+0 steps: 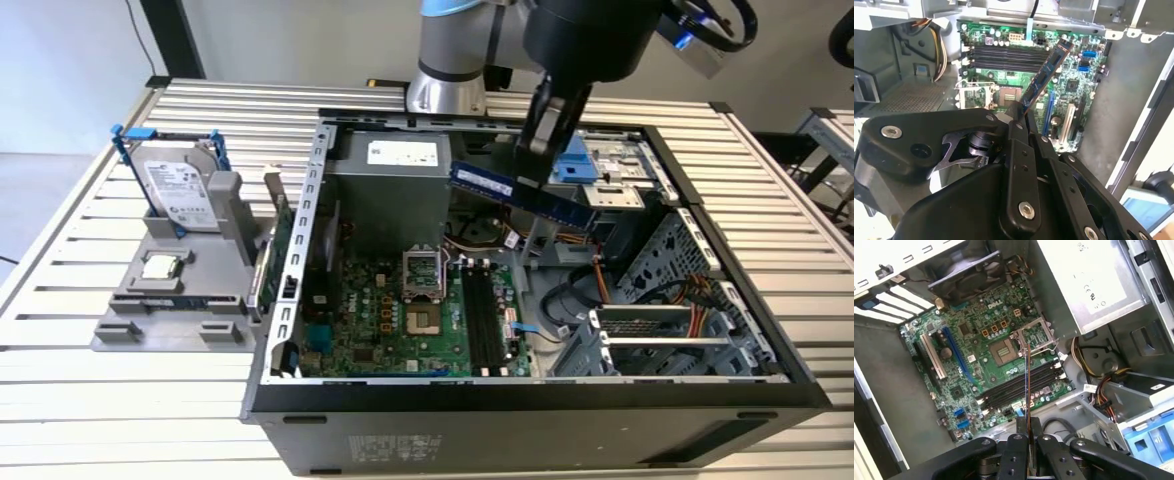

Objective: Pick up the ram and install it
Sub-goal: 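Pick up the ram and move it above insertion slot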

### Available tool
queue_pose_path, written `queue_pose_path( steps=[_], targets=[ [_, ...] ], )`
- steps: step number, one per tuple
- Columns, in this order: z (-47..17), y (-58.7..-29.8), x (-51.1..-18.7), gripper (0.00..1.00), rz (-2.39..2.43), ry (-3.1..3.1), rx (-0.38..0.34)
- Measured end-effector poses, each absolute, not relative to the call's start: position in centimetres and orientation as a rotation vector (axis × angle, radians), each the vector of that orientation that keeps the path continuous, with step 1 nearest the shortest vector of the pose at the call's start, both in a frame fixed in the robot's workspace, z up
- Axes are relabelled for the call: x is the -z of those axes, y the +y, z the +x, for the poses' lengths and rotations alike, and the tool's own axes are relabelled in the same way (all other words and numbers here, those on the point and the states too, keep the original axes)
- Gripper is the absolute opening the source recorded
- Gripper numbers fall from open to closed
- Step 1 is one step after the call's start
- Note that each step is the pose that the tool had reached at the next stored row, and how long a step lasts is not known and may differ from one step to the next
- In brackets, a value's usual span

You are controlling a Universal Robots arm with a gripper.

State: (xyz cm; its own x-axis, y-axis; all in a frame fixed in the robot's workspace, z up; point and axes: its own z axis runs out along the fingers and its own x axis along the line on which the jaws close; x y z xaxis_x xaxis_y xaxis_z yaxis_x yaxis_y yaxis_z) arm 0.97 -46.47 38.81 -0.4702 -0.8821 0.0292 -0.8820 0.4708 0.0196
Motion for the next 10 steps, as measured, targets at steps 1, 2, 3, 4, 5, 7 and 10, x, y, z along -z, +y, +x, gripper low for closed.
queue_pose_path(
  steps=[1, 2, 3, 4, 5, 7, 10],
  targets=[
    [0.97, -46.47, -38.81, 0.0, 1.583, -2.673, 0.003],
    [0.97, -46.47, -38.81, 0.0, 1.569, -2.681, 0.004],
    [0.97, -46.47, -38.8, 0.0, 1.554, -2.69, 0.004],
    [0.97, -46.47, -38.81, 0.0, 1.538, -2.699, 0.004],
    [0.97, -46.47, -38.81, 0.0, 1.523, -2.707, 0.004],
    [0.97, -46.47, -38.81, 0.0, 1.493, -2.724, 0.005],
    [0.97, -46.47, -38.81, 0.0, 1.446, -2.749, 0.006]
  ],
)
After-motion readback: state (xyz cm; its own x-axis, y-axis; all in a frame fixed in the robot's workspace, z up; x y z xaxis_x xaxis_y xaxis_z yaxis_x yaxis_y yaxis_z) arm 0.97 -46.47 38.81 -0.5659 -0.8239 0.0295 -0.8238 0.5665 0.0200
